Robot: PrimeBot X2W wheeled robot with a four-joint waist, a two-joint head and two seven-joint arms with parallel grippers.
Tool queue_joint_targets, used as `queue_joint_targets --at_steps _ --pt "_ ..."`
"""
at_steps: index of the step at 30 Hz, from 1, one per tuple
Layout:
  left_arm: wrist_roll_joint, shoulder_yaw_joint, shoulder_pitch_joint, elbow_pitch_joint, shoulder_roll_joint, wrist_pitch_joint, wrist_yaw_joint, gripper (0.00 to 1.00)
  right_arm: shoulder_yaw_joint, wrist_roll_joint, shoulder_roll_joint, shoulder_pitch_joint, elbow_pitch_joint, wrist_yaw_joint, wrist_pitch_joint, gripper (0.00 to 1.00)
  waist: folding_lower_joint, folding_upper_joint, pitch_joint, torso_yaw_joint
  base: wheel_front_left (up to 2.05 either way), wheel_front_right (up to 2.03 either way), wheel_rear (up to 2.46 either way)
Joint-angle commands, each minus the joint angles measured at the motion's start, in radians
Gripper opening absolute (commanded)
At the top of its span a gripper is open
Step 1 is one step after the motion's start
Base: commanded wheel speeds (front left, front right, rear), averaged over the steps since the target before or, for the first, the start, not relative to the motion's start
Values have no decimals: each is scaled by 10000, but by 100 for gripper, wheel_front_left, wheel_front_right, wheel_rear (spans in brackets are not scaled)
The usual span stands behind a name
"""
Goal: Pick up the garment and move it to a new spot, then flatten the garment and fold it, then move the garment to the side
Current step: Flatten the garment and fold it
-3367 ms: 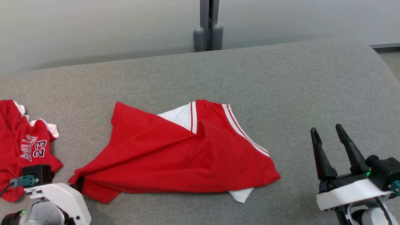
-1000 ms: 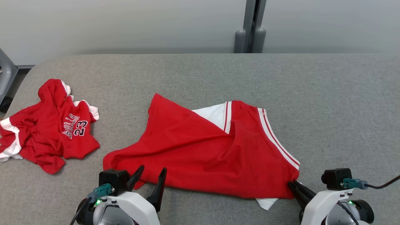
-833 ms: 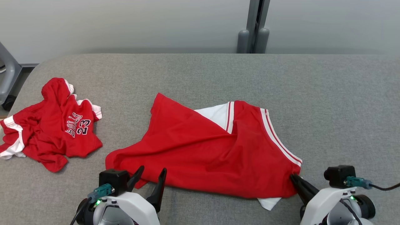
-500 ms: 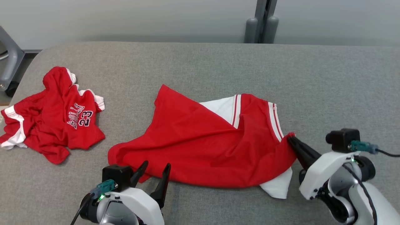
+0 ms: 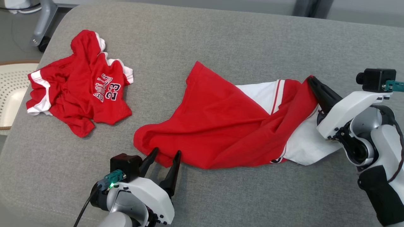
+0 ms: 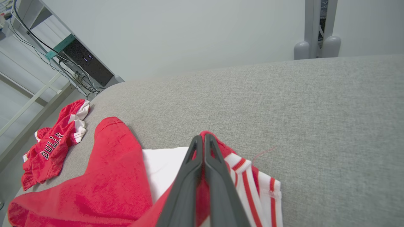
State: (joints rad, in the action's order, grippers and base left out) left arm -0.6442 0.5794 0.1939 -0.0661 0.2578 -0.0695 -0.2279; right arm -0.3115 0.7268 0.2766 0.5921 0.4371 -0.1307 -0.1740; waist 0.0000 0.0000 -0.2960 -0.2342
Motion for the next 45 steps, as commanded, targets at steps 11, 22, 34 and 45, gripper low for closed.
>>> queue_joint_targets --at_steps 11,22,34,45 --pt "-72 -95 -6 -371 63 266 49 100 -951 815 -13 117 1761 -1 1668 100 0 0 1019 384 0 0 0" --pt "-203 -609 -781 81 437 816 -389 100 -277 971 460 -2743 722 -1 3692 100 0 0 2250 1450 0 0 0" --pt "-186 -549 -823 413 556 723 -486 100 -83 -202 -104 -3423 237 -1 2194 100 0 0 2114 1323 0 0 0" --pt "-259 -438 -595 204 438 658 -391 100 -405 -915 -300 -2181 2104 -1 687 100 0 0 1711 613 0 0 0"
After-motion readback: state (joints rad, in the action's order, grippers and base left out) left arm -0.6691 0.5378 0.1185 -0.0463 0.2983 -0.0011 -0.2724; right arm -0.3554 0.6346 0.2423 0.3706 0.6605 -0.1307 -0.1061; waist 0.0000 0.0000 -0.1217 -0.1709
